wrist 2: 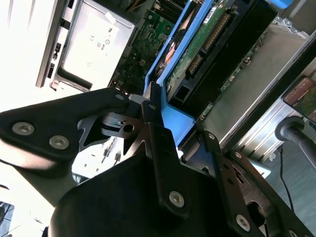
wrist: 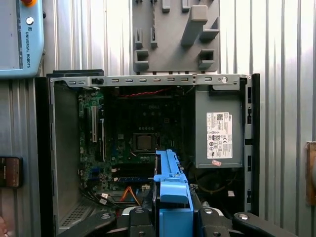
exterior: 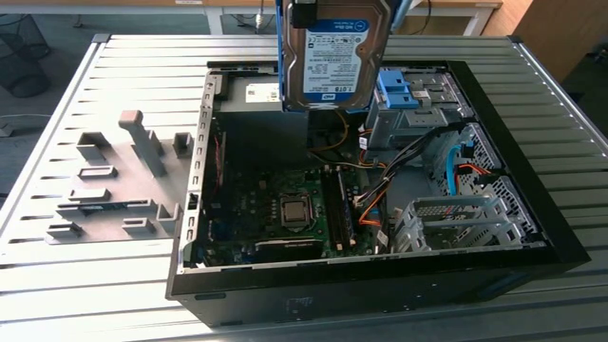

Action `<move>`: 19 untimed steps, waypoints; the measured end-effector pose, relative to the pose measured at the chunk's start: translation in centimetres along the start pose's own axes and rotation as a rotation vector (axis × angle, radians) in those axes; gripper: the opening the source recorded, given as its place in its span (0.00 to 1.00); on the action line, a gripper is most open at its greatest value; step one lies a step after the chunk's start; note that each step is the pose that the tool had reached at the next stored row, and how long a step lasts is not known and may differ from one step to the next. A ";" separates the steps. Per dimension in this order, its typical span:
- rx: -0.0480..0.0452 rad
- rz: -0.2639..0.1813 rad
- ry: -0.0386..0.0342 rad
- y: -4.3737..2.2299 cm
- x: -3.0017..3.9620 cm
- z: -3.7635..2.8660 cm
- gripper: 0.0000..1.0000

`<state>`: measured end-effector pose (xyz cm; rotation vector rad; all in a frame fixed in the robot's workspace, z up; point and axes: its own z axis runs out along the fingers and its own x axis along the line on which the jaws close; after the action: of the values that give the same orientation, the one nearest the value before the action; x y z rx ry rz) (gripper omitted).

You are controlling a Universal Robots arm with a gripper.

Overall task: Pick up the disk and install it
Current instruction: 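Insert the disk into the insertion slot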

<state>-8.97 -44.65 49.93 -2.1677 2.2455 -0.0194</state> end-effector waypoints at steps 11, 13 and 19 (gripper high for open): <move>0.0000 0.000 0.0000 -0.04 0.43 0.00 0.36; 0.0000 0.000 0.0000 -0.13 0.43 0.00 0.36; 0.0000 0.000 -0.0001 -0.59 0.41 0.02 0.36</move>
<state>-8.39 -45.09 49.92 -2.1677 2.2454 -0.0194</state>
